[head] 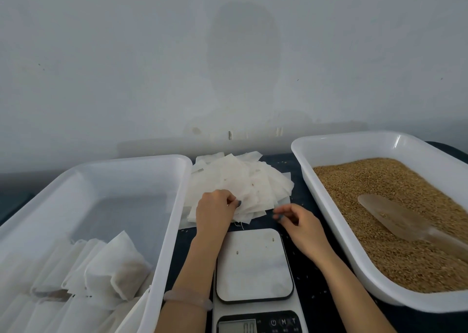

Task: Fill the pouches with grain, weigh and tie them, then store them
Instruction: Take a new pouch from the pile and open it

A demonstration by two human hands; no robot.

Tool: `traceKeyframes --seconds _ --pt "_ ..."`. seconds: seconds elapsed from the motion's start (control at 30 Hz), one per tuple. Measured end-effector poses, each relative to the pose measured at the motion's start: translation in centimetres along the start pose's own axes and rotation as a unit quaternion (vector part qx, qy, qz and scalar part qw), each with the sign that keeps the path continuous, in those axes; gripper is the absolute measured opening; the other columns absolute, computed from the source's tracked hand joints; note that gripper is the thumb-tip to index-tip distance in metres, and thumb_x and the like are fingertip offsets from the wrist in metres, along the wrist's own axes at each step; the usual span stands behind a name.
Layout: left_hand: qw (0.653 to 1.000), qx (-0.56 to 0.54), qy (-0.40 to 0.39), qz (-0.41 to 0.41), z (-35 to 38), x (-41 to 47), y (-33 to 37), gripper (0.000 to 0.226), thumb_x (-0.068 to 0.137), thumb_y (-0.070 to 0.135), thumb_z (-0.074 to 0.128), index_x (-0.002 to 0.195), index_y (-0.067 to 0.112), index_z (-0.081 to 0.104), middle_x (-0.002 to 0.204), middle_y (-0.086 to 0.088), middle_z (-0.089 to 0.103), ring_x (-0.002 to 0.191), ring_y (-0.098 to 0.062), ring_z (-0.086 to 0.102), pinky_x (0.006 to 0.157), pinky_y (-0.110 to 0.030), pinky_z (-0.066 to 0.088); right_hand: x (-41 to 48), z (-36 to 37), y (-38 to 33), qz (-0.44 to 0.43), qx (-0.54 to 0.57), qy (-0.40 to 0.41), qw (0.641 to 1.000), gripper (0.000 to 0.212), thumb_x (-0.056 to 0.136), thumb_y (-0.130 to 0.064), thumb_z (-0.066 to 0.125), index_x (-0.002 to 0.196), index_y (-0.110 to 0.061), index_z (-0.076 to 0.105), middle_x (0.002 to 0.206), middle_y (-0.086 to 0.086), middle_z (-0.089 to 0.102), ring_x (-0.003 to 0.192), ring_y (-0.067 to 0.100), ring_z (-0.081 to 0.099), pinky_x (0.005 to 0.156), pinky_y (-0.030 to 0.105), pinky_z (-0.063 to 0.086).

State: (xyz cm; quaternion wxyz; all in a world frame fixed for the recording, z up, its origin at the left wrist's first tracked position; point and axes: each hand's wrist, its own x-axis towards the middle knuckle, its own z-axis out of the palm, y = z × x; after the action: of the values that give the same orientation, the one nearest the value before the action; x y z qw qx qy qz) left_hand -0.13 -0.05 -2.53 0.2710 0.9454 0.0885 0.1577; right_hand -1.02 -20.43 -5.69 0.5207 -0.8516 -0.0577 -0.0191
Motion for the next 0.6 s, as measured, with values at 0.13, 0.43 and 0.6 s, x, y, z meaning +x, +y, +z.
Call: traceKeyframes --seconds 0.13,0.43,0.6 --pt "0.999 -0.042 0.014 -0.007 -0.1 -0.1 0.0 0.014 0.086 0.026 0.073 0.079 0.015 0.068 0.078 0.004 0.069 0.078 -0.017 0.063 0.075 -0.033 0.054 -0.2 0.0 -0.4 -0.011 0.022 0.021 0.999 0.02 0.095 -0.007 0.061 0.101 -0.024 0.068 0.091 -0.014 0.073 0.089 -0.004 0.065 0.077 0.01 0.047" --pt "0.973 -0.219 0.063 0.024 -3.5 -4.7 4.0 0.022 0.086 0.03 0.074 0.074 0.026 0.056 0.065 0.013 0.062 0.071 0.001 0.062 0.059 -0.009 0.045 -2.2 0.3 -5.9 -0.1 0.093 0.028 0.99 0.023 0.088 -0.035 0.071 0.109 -0.025 0.068 0.098 -0.015 0.073 0.09 -0.003 0.069 0.08 0.014 0.054" --pt "0.968 -0.242 0.034 0.058 -4.8 -7.1 5.1 0.023 0.085 0.019 0.075 0.078 0.029 0.055 0.069 0.011 0.065 0.07 -0.003 0.065 0.058 -0.014 0.052 -3.8 0.4 -8.0 -0.068 0.12 0.043 0.989 0.019 0.083 -0.046 0.072 0.096 -0.034 0.065 0.08 -0.014 0.075 0.073 0.005 0.073 0.065 0.021 0.059"
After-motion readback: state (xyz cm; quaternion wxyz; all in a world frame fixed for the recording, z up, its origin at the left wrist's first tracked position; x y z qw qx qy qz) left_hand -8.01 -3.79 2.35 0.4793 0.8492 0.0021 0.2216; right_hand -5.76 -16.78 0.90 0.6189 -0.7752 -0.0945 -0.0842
